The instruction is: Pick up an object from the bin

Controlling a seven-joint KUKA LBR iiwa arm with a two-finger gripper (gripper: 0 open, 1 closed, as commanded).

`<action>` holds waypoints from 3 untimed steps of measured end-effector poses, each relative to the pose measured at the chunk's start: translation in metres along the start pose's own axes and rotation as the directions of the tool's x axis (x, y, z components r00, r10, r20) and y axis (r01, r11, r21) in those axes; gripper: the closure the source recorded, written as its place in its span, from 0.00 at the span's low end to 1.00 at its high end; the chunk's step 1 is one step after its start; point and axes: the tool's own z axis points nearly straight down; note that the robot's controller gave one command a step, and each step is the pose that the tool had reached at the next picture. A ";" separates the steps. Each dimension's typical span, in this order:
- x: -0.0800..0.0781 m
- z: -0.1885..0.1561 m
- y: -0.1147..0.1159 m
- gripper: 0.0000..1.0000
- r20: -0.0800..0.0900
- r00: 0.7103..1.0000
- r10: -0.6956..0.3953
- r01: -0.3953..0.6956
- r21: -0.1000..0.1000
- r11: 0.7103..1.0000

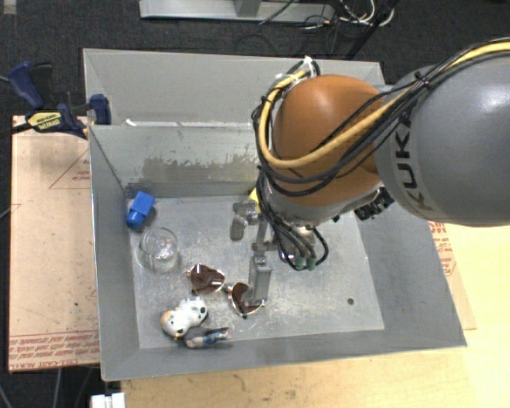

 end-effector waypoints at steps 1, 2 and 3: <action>-0.002 -0.005 -0.001 0.00 0.008 1.000 0.005 -0.005 -0.002 1.000; 0.013 0.046 0.025 0.00 0.016 0.974 -0.228 0.228 0.001 0.974; 0.025 0.079 0.047 0.00 0.006 0.926 -0.377 0.377 0.000 0.926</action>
Offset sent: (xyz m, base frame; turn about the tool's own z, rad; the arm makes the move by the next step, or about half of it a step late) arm -0.0256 0.0390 -0.0774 -0.3628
